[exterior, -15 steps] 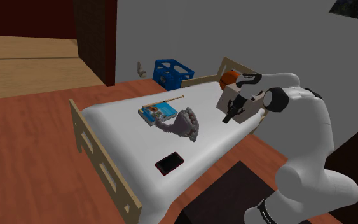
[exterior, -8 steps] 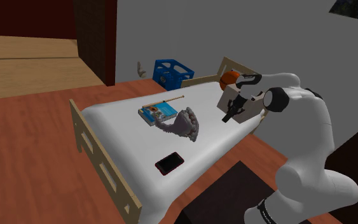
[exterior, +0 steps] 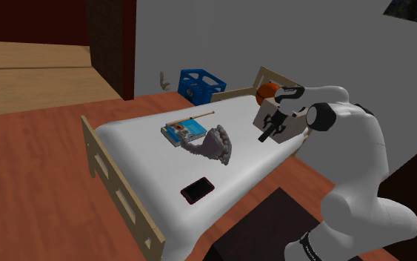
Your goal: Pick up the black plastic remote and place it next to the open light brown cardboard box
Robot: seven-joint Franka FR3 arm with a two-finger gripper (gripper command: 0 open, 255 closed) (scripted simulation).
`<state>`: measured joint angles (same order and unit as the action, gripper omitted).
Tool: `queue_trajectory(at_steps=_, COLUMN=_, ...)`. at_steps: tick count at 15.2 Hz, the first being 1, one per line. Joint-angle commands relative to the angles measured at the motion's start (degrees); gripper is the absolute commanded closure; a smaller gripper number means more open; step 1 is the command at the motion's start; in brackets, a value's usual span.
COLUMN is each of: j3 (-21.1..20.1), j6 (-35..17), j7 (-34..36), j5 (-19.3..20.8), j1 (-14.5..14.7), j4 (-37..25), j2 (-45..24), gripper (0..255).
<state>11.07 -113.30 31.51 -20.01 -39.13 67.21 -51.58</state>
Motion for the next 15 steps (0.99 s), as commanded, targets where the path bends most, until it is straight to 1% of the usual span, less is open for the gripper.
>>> queue_trajectory(at_steps=1, j3=-0.46, j6=0.19, j7=-0.05, j5=-0.25, j1=0.23, j4=1.02, j2=-3.89, gripper=0)
queue_trajectory(at_steps=3, j3=-0.56, j6=-0.05, j7=-0.24, j5=-0.33, j1=-0.05, j4=0.01, j2=-5.13, gripper=0)
queue_trajectory(at_steps=4, j3=-0.47, j6=0.64, j7=-0.04, j5=-0.04, j1=0.10, j4=1.69, j2=-2.79, gripper=0)
queue_trajectory(at_steps=8, j3=-0.34, j6=6.24, j7=0.75, j5=1.06, j1=-0.93, j4=-1.83, j2=-0.60, gripper=0)
queue_trajectory(at_steps=15, j3=-0.37, j6=6.24, j7=0.76, j5=1.09, j1=-0.96, j4=-1.85, j2=-0.60, gripper=0)
